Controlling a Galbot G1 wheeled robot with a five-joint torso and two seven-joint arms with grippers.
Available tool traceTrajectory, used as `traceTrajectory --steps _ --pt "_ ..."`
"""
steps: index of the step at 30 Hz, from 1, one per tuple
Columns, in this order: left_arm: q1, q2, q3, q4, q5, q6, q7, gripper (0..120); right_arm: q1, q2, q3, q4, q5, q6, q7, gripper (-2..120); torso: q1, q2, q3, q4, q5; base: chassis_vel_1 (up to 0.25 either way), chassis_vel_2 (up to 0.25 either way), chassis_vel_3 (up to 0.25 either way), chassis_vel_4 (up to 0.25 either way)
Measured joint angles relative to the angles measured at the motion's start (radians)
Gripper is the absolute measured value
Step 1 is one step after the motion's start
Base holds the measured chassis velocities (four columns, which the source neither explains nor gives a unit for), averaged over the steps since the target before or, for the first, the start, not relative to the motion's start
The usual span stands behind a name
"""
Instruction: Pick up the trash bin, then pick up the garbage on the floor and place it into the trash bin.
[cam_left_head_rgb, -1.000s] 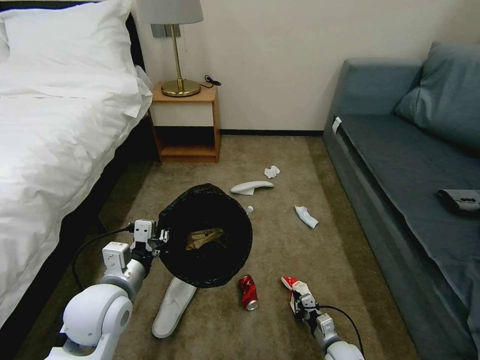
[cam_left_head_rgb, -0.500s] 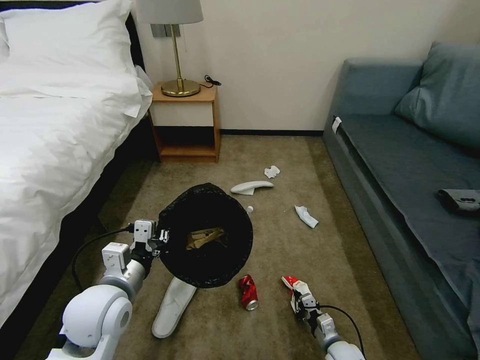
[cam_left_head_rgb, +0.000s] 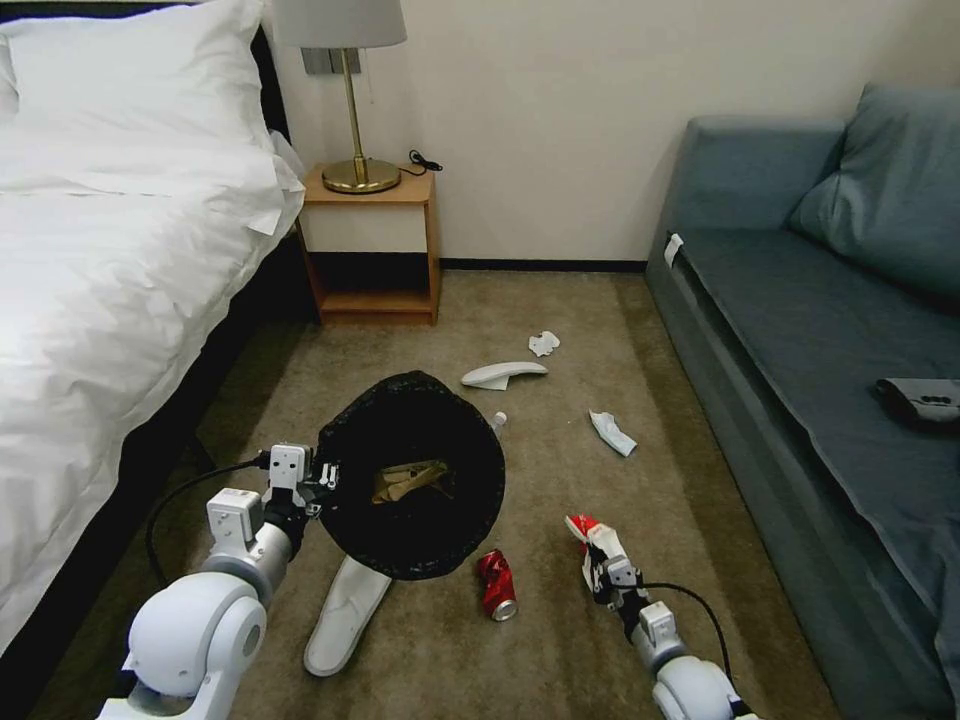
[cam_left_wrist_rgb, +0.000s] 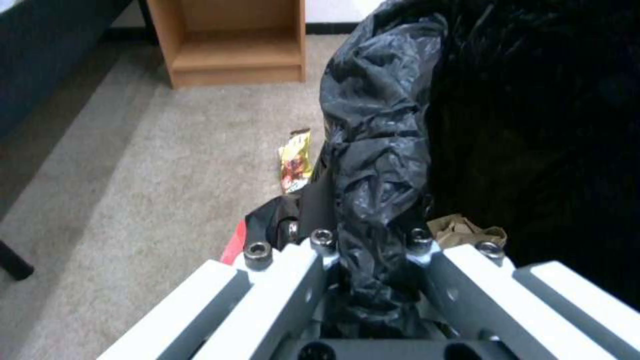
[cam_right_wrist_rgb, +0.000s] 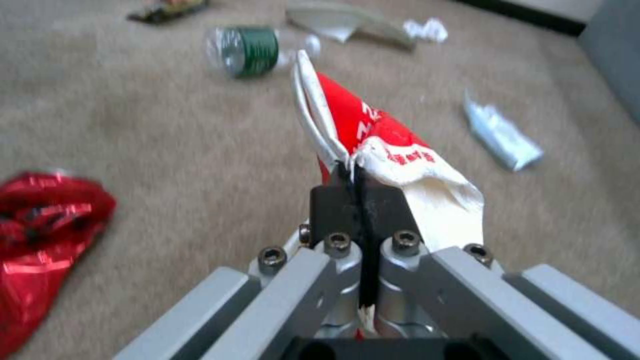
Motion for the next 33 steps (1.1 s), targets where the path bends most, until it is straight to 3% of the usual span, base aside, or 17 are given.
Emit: traceTrajectory --steps 9,13,17,26,33 --pt "0.003 0.003 0.007 0.049 -0.008 -0.006 -0.007 2 -0.005 -0.038 0.007 0.109 -0.028 0.024 0.019 0 0.000 0.000 0.000 0.0000 0.0001 0.000 0.000 0.000 0.000" --pt "0.003 -0.002 0.039 0.078 -0.099 0.042 -0.044 2 0.018 -0.038 0.016 0.163 -0.046 0.039 0.034 0 0.000 0.000 0.000 0.0001 0.0001 0.000 0.000 0.000 0.000" --pt "-0.002 0.005 0.053 0.093 -0.124 0.059 -0.054 2 0.023 -0.052 0.021 0.218 -0.051 0.040 0.040 0 0.000 0.000 0.000 0.0001 0.0002 0.000 0.000 0.000 0.000" --pt "-0.034 0.027 0.103 0.144 -0.257 0.124 -0.091 2 0.007 -0.131 0.021 0.461 -0.050 0.027 0.054 0 0.000 0.000 0.000 -0.0001 0.0000 0.000 0.000 0.000 0.000" --pt "-0.054 0.032 0.137 0.169 -0.284 0.142 -0.097 2 0.005 -0.151 0.006 0.549 -0.069 0.025 0.040 0 0.000 0.000 0.000 0.0000 0.0001 0.000 0.000 0.000 0.000"
